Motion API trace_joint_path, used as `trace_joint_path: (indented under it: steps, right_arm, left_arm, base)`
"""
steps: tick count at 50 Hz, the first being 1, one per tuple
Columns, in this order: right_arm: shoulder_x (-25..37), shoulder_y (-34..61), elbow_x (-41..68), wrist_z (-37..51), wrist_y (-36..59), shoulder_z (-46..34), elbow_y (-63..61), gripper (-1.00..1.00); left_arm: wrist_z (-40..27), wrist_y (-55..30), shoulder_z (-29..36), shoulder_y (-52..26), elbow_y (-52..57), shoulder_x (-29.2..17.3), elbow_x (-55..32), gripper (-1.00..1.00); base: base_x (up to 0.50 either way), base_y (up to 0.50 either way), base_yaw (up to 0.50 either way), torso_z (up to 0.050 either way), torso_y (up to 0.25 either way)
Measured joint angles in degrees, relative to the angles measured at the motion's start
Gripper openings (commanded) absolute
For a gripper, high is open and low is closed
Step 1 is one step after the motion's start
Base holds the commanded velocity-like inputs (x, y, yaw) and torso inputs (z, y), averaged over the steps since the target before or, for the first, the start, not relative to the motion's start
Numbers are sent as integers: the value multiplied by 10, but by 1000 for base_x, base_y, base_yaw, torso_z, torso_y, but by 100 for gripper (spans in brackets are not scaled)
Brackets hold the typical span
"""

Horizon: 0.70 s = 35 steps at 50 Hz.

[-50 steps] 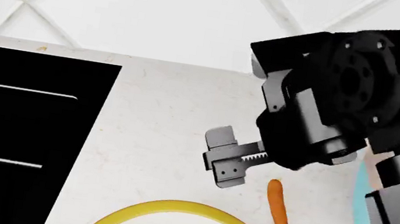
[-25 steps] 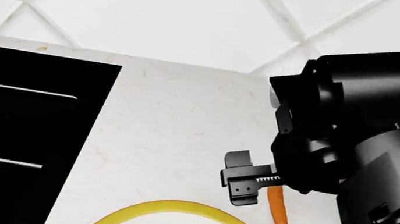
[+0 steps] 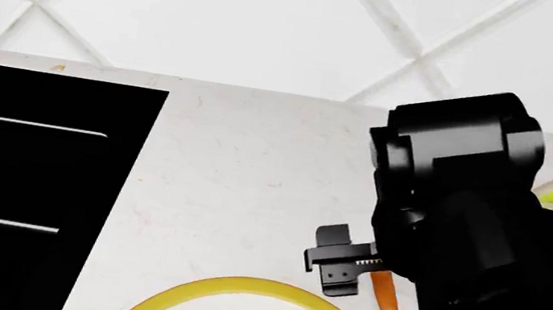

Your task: There is a mixed pile of frozen fruits and vegetables on the counter. Locate all the frozen vegetables and place the items in a bowl on the counter. Take all the frozen fruits and defrost them in a running sink.

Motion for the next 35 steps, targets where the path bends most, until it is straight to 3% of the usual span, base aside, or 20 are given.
trace_joint_path:
  steps: [4,5,22,35]
  right_arm:
    - [-4,0,-18,-16,-1,7,8,100]
    - [-5,0,-23,-19,-1,9,10,-100]
    - [23,-11,-28,-16,-5,50,-53,-100]
    - [117,-26,64,110,39,174,-257,-100]
  left_arm:
    - [0,3,-1,4,0,-2,-1,100]
    - [0,4,-2,5,0,-2,-1,100]
    - [0,14,0,14,-3,-7,-2,100]
    - [-2,18,3,16,-5,-10,-4,100]
  base:
    - [4,0,1,0,0]
    - [17,0,3,0,0]
    - [4,0,1,0,0]
    - [0,0,0,0,0]
